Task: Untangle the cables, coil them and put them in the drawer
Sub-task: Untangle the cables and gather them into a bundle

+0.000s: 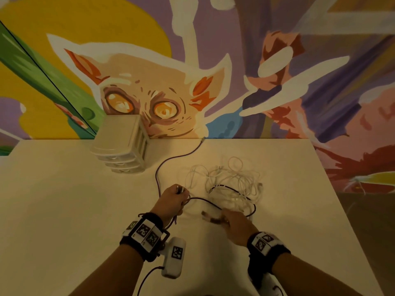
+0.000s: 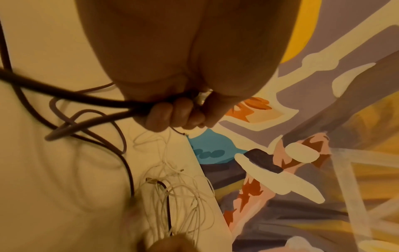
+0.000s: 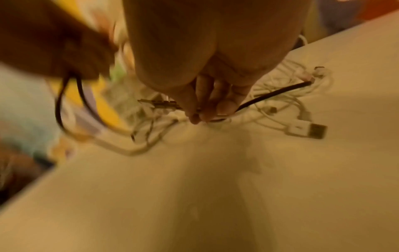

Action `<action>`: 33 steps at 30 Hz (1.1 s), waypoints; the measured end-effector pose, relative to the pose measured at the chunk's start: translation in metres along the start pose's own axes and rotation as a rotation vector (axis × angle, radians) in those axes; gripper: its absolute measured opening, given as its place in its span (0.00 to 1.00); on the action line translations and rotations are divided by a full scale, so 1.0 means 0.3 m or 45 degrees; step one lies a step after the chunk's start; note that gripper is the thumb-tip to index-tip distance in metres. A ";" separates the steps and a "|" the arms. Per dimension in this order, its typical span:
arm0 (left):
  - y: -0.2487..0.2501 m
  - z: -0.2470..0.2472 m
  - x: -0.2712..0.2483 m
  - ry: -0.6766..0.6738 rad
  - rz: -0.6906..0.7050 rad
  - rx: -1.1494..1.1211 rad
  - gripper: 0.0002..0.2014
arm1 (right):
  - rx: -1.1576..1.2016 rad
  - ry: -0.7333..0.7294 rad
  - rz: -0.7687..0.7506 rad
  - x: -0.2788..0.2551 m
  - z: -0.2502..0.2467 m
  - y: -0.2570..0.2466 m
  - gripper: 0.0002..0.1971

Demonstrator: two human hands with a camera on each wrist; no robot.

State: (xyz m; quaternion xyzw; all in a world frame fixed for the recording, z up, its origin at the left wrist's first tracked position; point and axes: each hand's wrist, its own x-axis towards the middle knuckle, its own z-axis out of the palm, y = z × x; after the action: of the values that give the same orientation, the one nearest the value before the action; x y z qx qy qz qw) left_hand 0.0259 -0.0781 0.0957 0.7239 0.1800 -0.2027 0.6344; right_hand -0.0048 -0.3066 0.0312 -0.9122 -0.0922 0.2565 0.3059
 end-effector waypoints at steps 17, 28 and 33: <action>0.155 0.077 0.061 0.205 0.174 -0.086 0.19 | 0.175 0.181 -0.178 -0.020 -0.087 -0.068 0.15; 0.570 0.022 -0.047 -0.018 0.419 -0.694 0.15 | 0.100 0.200 -0.247 0.095 -0.215 -0.262 0.04; 0.815 -0.319 -0.124 0.736 0.980 -0.373 0.17 | 0.260 0.202 -0.118 0.065 -0.347 -0.169 0.07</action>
State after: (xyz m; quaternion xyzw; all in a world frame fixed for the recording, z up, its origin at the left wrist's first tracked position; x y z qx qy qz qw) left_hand 0.1270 -0.0151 0.3327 0.6676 0.0950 0.2821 0.6824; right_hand 0.0659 -0.3131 0.1246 -0.8885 -0.0832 0.1771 0.4152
